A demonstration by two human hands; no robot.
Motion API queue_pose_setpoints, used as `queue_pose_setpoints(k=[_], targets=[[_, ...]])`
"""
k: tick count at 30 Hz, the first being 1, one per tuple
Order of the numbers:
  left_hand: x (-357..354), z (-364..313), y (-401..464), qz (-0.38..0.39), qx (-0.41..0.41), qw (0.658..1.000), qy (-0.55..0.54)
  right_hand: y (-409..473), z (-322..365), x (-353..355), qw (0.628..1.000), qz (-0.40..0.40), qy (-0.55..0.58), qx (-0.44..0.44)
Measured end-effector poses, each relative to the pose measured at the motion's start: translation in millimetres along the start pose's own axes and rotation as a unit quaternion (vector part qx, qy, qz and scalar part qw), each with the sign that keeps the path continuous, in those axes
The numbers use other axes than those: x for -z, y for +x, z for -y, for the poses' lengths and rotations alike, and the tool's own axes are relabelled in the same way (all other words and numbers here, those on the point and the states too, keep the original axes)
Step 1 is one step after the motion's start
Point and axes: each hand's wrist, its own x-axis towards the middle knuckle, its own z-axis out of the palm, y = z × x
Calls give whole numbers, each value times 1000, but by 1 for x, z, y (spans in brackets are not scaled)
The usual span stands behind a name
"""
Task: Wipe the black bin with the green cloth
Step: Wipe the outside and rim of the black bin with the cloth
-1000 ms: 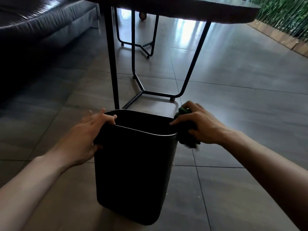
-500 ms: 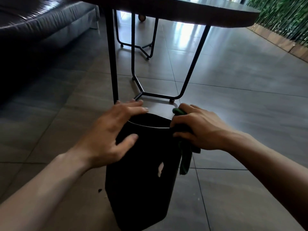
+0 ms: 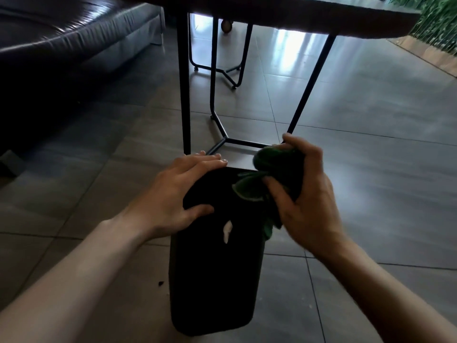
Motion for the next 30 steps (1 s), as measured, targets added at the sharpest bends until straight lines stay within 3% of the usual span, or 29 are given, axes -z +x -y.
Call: queue_pose_setpoints(k=[3,6,9,14,16,19,21,23,27,30], targets=[[1,2,3,-4,-1,1000,-14,-29,6,-36,998,50,-8,40],[3,6,3,-1,0,1000,-12,-74,-5,-65,977,135,-116,114],[7,10,2,-1,23,1000,-10,-112,-20,-75,953,155,-183,186],[8,6,1,2,38,999,-21,-143,-32,-66,906,206,-203,310],[7,6,2,-2,40,999,-25,-125,-32,-61,922,182,-182,290],[8,9,2,-5,51,998,-30,-75,-28,-59,971,63,-155,170],[10,11,1,-4,46,998,-34,-48,-21,-63,982,11,-156,104],[10,11,1,-7,40,999,-33,-42,-13,-70,982,13,-167,85],[11,11,0,-9,53,998,-39,-92,-12,-79,956,101,-211,176],[14,11,-4,-9,78,996,-37,-147,-24,-75,900,186,-239,314]])
